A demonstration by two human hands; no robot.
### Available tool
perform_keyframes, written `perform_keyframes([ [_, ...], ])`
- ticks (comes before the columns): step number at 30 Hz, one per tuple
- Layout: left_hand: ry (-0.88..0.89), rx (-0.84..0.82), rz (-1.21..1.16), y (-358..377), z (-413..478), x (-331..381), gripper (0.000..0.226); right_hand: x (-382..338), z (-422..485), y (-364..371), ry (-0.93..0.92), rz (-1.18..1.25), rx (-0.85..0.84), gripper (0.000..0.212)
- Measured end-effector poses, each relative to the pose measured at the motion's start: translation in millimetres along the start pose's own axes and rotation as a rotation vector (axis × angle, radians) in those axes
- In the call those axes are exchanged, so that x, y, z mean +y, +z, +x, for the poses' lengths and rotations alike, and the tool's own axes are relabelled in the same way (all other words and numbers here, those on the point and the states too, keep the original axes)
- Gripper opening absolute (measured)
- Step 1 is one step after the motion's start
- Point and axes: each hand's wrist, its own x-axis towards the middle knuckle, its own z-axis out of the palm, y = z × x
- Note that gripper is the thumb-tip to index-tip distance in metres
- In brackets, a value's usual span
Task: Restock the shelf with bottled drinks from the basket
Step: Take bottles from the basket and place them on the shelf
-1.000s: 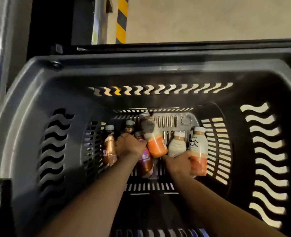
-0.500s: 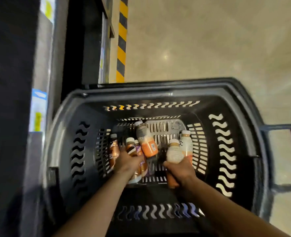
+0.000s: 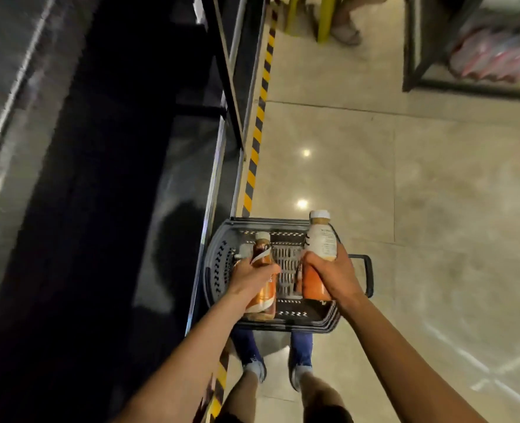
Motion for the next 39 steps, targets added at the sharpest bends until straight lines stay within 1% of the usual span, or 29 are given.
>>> perform_keyframes([
  [2,0.071,0.008,-0.030,-14.0,-60.1,21.8,0.010,-45.2,-45.2,-12.1,-0.079,0.005,-0.009,0.029],
  [5,0.173,0.060,-0.083,-30.2,-139.2,43.6,0.017,-91.8,-100.5,-28.2,-0.161,0.012,-0.037,0.032],
  [8,0.253,0.087,-0.174,-41.8,-204.0,53.8,0.017,-123.3,-141.2,-38.6,-0.196,0.020,-0.099,0.048],
  [10,0.285,0.145,-0.233,-45.4,-236.8,55.3,0.021,-134.8,-160.2,-42.7,-0.232,0.009,-0.142,0.059],
  [13,0.325,0.263,-0.340,-45.8,-274.2,47.7,0.020,-140.2,-180.4,-45.0,-0.284,-0.022,-0.210,0.074],
  [15,0.343,0.337,-0.419,-42.8,-295.8,37.7,0.022,-140.6,-192.4,-43.6,-0.327,-0.049,-0.275,0.073],
  [18,0.381,0.438,-0.520,-40.9,-334.0,18.6,0.030,-145.3,-216.7,-35.7,-0.396,-0.080,-0.398,0.057],
  [20,0.400,0.500,-0.564,-42.2,-363.5,0.6,0.034,-147.7,-240.0,-27.0,-0.443,-0.084,-0.491,0.050],
  [21,0.413,0.528,-0.578,-43.7,-378.8,-8.3,0.035,-149.8,-253.8,-21.5,-0.467,-0.082,-0.533,0.052],
  [24,0.457,0.643,-0.614,-47.6,-430.5,-35.8,0.038,-154.6,-301.3,-2.1,-0.534,-0.101,-0.661,0.066],
  [25,0.471,0.686,-0.637,-48.9,-448.5,-45.2,0.039,-155.1,-318.0,4.7,-0.565,-0.115,-0.709,0.066],
  [29,0.526,0.873,-0.702,-47.9,-525.4,-98.1,0.036,-151.4,-396.4,29.5,-0.669,-0.173,-0.907,0.058],
  [31,0.544,0.975,-0.750,-43.6,-563.8,-132.0,0.032,-143.7,-440.7,38.1,-0.712,-0.210,-1.000,0.058],
  [35,0.560,1.183,-0.904,-26.4,-635.6,-213.5,0.033,-104.7,-532.9,48.2,-0.734,-0.263,-1.220,0.060],
  [37,0.555,1.268,-0.997,-13.9,-666.7,-259.2,0.039,-76.5,-577.3,50.0,-0.737,-0.279,-1.318,0.060],
  [39,0.514,1.362,-1.092,0.9,-698.1,-306.4,0.044,-44.4,-620.9,50.0,-0.729,-0.293,-1.415,0.062],
])
